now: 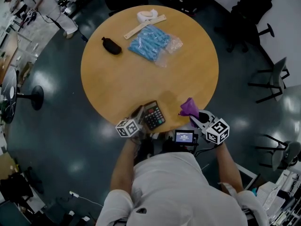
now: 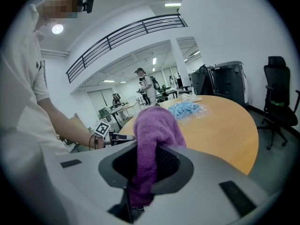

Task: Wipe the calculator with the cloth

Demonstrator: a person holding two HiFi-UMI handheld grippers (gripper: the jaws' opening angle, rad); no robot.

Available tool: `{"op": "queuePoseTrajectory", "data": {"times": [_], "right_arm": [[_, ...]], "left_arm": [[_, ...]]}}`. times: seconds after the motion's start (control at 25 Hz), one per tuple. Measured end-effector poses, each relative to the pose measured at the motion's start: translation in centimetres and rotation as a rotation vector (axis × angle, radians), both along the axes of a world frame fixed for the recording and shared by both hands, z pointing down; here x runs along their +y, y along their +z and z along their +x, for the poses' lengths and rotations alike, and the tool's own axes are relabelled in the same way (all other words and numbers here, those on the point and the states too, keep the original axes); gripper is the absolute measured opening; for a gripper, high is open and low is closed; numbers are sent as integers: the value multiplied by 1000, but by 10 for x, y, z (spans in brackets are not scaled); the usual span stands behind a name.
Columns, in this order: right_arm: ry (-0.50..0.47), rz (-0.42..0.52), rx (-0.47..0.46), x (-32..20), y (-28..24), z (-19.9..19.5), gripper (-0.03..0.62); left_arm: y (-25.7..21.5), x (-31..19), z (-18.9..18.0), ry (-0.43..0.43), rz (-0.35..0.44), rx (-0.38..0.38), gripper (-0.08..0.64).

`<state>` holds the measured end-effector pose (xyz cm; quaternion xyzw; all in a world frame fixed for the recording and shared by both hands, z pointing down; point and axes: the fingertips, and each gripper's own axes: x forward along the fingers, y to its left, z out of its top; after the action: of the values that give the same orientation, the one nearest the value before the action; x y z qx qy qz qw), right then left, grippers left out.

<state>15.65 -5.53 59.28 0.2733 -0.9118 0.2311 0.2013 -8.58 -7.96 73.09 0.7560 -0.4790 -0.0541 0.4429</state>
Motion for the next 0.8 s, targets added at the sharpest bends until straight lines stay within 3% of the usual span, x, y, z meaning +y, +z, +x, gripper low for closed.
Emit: {"op": "queuePoseTrajectory", "data": {"times": [0.2, 0.52, 0.64, 0.8], "right_arm": [[1, -16, -24, -1, 2, -4, 72], [-8, -25, -19, 0, 5, -9, 72], [-3, -29, -17, -1, 7, -12, 72], [-2, -28, -26, -1, 7, -16, 72]], "left_arm": [[1, 0, 2, 27, -18, -18, 68], [-1, -5, -3, 51, -2, -239, 91], [-2, -7, -5, 58, -6, -287, 107], [-12, -13, -19, -7, 25, -339, 109]]}}
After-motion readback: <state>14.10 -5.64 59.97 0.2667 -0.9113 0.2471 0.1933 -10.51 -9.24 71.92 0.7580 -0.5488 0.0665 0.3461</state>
